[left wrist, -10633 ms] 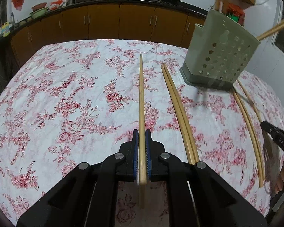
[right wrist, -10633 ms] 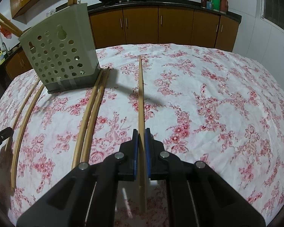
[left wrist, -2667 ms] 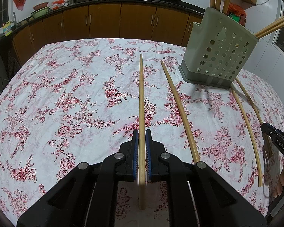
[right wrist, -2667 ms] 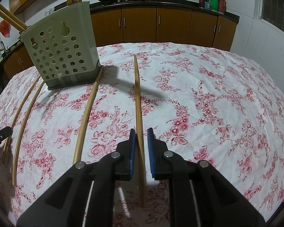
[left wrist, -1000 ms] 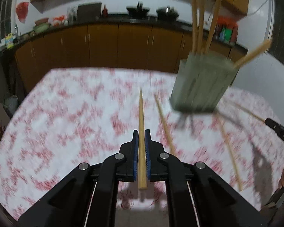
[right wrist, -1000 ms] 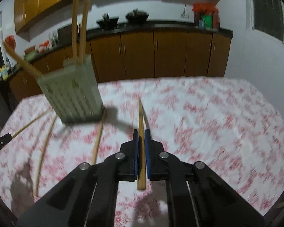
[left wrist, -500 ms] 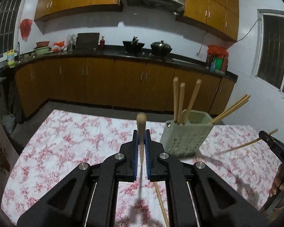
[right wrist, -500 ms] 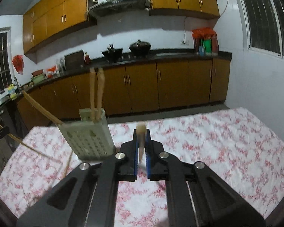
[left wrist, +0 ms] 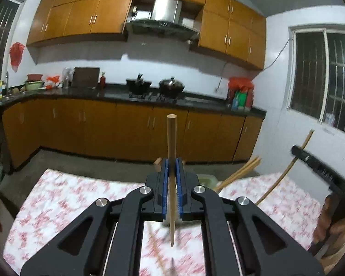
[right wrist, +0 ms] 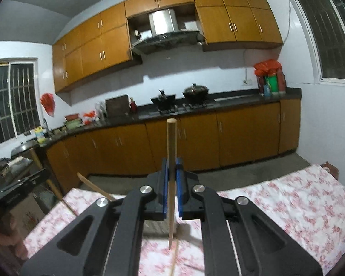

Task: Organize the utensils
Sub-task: 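Lift both chopsticks upright and carry them over the green caddy, then insert both chopsticks into the caddy and open both tools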

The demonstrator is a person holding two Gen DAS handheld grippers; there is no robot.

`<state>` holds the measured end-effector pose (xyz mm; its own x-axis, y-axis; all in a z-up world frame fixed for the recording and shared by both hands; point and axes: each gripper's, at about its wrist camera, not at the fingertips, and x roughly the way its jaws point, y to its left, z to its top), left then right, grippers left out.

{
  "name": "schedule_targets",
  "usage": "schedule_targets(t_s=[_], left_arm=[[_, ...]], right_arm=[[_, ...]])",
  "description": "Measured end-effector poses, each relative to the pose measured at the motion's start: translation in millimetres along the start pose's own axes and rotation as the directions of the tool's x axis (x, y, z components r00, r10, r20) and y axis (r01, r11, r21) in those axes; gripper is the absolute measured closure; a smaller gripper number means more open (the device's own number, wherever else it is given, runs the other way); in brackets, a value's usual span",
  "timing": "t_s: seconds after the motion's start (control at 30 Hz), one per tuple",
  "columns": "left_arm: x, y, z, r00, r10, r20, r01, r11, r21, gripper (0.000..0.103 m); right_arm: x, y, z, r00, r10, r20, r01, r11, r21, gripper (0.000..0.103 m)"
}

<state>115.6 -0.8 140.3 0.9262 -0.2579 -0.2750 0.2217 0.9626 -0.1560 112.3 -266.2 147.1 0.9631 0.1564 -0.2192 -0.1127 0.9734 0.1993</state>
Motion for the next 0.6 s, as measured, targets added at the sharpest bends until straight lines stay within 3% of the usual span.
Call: schedule_targets(t_s=[0.27, 0.43, 0.6], left_arm=[[20.4, -26.9, 36.8, 0.98, 0.011, 0.198, -0.008, 1.0, -0.018, 0.096], [39.5, -25.2, 34.5, 0.972, 0.036, 0.231, -0.027, 0.999, -0.044, 0.096], [60.1, -20.5, 24.2, 0.976, 0.057, 0.212, -0.048, 0.998, -0.049, 0.096]], right_arm=[[12.4, 19.1, 26.5, 0.99, 0.024, 0.142, -0.024, 1.0, -0.002, 0.095], [38.9, 21.2, 31.9, 0.983, 0.001, 0.186, -0.002, 1.0, 0.002, 0.095], [72.2, 23.7, 21.4, 0.989, -0.005, 0.148, 0.006, 1.0, -0.008, 0.095]])
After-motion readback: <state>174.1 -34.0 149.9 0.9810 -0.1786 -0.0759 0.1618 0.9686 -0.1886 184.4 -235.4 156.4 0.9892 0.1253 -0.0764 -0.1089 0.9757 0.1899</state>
